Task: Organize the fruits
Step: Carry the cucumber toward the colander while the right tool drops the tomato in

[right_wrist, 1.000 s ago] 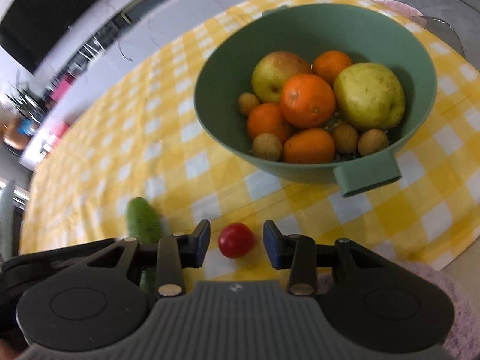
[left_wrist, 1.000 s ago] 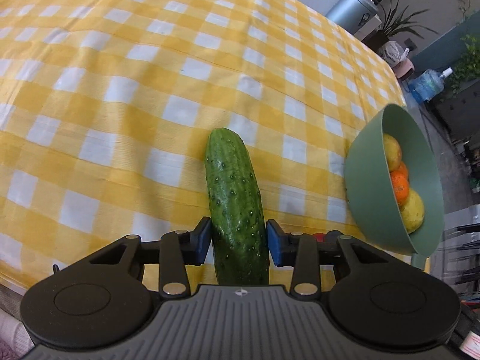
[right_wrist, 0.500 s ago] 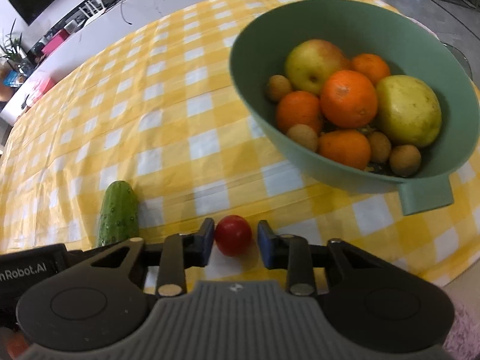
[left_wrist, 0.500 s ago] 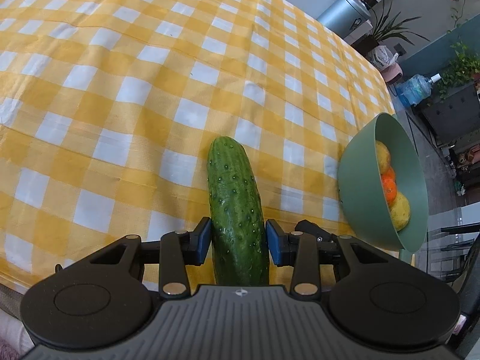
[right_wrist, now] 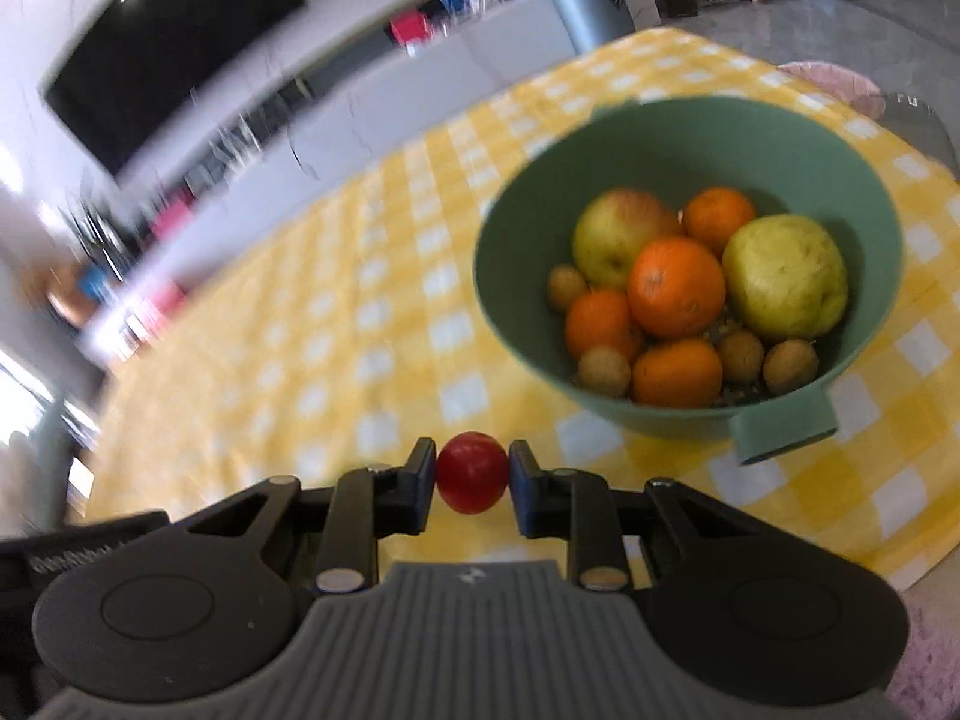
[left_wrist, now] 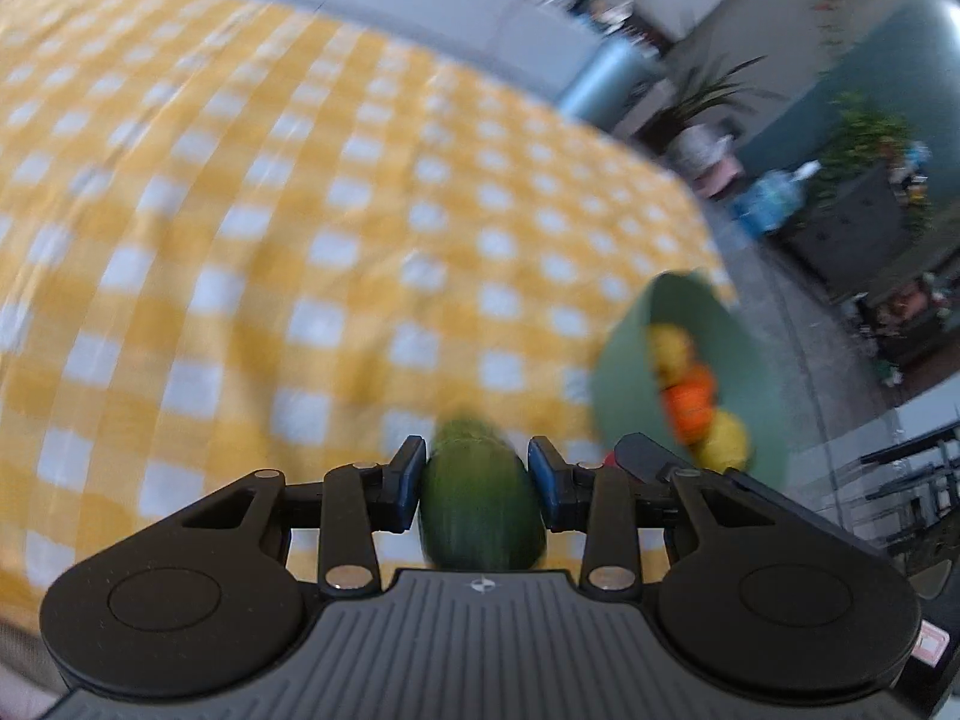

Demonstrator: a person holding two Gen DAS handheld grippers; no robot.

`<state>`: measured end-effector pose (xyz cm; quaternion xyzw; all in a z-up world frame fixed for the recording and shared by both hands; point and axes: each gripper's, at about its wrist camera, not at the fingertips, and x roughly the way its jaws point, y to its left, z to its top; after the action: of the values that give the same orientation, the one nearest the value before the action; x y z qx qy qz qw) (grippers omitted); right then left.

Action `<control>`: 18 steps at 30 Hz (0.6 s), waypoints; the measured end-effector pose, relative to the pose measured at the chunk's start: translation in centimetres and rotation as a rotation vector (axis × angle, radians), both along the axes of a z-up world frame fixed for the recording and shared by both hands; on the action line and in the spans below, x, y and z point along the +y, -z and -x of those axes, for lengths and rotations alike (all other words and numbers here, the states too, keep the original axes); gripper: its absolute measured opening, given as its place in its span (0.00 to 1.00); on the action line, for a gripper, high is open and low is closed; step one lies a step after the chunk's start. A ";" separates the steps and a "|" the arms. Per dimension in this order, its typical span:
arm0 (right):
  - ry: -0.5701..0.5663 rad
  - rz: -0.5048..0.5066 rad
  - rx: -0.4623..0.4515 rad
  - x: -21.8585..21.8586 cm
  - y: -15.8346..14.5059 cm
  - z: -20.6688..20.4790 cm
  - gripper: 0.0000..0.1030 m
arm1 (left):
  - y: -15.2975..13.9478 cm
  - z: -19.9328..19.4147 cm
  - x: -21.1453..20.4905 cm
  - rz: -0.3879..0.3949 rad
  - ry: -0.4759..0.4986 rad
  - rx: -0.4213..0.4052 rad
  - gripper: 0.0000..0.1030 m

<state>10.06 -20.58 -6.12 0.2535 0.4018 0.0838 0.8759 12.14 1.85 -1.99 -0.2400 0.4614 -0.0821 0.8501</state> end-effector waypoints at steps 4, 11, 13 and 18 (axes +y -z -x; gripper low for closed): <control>0.106 -0.107 -0.087 -3.3 -1.7 1.5 0.22 | -2.1 0.2 -1.3 0.000 0.040 -0.084 0.39; 0.272 -0.171 -0.158 -7.9 -2.4 3.8 0.22 | -1.4 -1.1 -2.5 0.008 0.046 -0.063 0.39; 0.329 -0.189 -0.179 -8.8 -2.3 4.3 0.22 | -2.3 -1.3 -2.8 0.012 0.053 -0.099 0.39; 0.383 -0.153 -0.104 -9.8 -1.1 3.8 0.22 | -5.7 -2.1 -4.3 0.000 0.105 -0.165 0.39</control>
<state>6.29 -30.35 -5.00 0.3865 0.2931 -0.0408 0.8735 14.26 -2.49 3.71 -0.2079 0.4018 -0.1458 0.8798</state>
